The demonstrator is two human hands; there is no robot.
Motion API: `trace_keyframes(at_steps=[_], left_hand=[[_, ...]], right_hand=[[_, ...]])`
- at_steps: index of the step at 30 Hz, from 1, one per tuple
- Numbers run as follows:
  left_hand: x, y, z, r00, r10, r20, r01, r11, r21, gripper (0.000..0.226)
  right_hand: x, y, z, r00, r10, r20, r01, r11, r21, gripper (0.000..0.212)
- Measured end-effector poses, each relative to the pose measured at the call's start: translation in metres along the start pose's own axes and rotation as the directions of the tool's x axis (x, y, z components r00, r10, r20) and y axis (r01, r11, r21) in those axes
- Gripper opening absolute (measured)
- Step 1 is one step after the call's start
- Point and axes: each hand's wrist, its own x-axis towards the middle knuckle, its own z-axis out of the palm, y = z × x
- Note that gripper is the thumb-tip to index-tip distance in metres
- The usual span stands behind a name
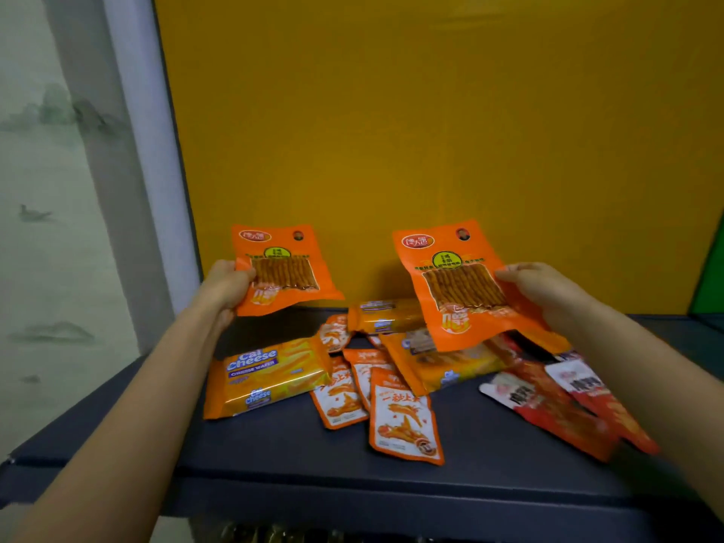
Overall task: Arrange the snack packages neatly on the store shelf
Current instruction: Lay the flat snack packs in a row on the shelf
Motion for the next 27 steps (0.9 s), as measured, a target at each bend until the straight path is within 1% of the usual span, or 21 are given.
trace_keyframes(at_steps=[4,6,9,12,18,22,25,27], left_hand=[[-0.030,0.026,0.074,0.992,0.050,0.119,-0.045,0.998,-0.044,0.029],[-0.047,0.037,0.117,0.976,0.074,0.203,-0.064,0.996,-0.055,0.026],[-0.079,0.051,0.183,0.938,0.087,0.335,-0.069,0.996,-0.063,0.028],[-0.117,0.062,0.246,0.891,0.099,0.442,-0.087,0.995,-0.046,0.031],[-0.200,0.074,0.366,0.794,0.111,0.597,-0.090,0.994,-0.065,0.029],[-0.260,0.073,0.446,0.731,0.096,0.675,-0.076,0.995,-0.059,0.014],[-0.307,0.076,0.501,0.670,0.060,0.740,-0.055,0.998,-0.032,0.027],[-0.335,0.080,0.534,0.628,0.057,0.776,-0.047,0.998,-0.035,0.026]], right_hand=[[-0.011,0.016,-0.068,0.995,0.019,-0.098,-0.015,0.999,0.034,0.027],[-0.023,0.025,-0.109,0.986,0.039,-0.159,-0.032,0.998,0.045,0.022],[-0.044,0.042,-0.176,0.965,0.084,-0.250,-0.073,0.996,0.055,0.018],[-0.068,0.062,-0.242,0.939,0.126,-0.321,-0.117,0.992,0.047,0.020],[-0.123,0.103,-0.372,0.866,0.169,-0.470,-0.165,0.985,0.050,0.018],[-0.163,0.127,-0.452,0.802,0.208,-0.560,-0.215,0.975,0.054,0.015],[-0.193,0.144,-0.505,0.745,0.242,-0.622,-0.246,0.966,0.081,0.017],[-0.208,0.154,-0.536,0.711,0.256,-0.654,-0.249,0.963,0.105,0.020]])
